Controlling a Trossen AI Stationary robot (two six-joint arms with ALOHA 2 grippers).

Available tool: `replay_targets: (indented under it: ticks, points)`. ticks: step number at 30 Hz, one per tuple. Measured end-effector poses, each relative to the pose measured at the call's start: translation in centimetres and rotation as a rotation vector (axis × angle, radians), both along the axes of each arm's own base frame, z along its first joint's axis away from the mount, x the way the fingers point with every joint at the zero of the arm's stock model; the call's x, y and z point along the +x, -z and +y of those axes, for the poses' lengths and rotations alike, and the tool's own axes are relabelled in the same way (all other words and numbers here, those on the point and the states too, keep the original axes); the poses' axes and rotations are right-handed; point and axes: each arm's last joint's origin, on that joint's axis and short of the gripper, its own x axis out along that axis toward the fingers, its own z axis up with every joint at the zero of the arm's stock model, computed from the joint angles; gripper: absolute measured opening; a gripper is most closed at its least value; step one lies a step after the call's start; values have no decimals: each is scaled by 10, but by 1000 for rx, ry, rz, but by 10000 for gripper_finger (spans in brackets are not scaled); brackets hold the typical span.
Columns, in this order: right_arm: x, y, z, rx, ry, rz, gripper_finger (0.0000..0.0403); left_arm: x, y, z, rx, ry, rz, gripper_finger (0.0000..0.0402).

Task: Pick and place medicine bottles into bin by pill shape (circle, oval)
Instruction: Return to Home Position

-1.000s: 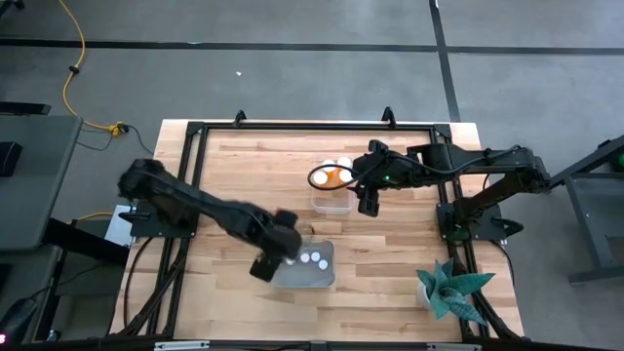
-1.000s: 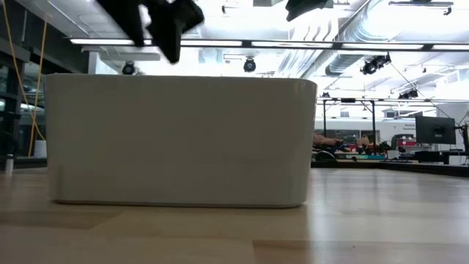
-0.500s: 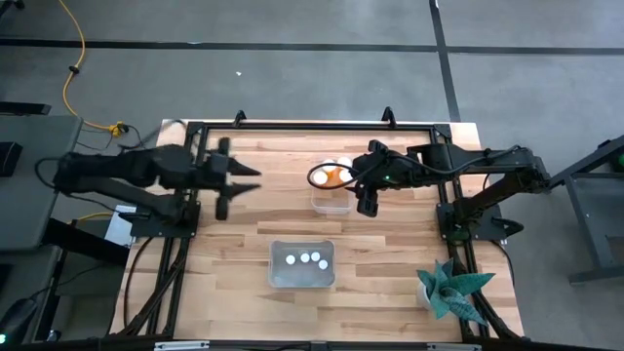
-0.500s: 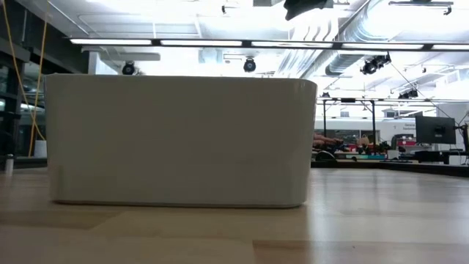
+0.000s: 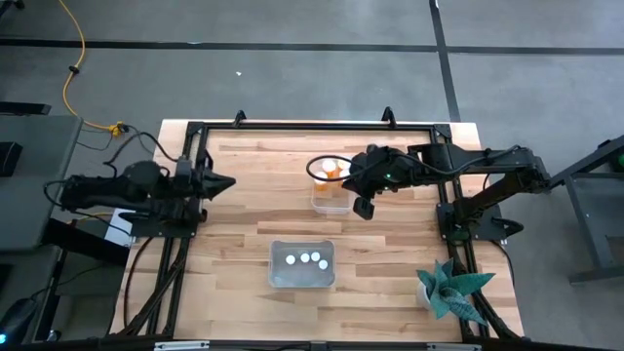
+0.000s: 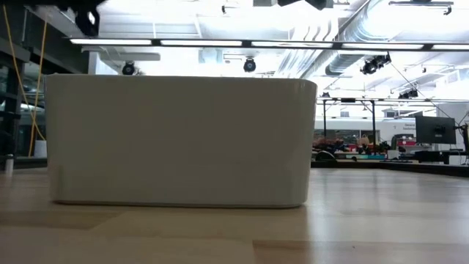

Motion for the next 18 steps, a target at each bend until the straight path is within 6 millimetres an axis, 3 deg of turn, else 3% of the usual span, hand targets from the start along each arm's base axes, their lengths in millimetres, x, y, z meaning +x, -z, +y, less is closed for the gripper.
replay_targets:
  ticks: [2,7,11,18]
  points:
    - [0,0,1,40,11,-4,12,-2,17,0,-29,7,-13,1]
    - [1,-1,4,114,16,-20,9,-9,46,-1,-66,13,-71,0]
    - [1,-1,5,163,19,-30,6,-12,61,-1,-87,35,-156,0]
    - [2,-2,7,237,20,-40,1,-2,89,-2,-133,80,-148,0]
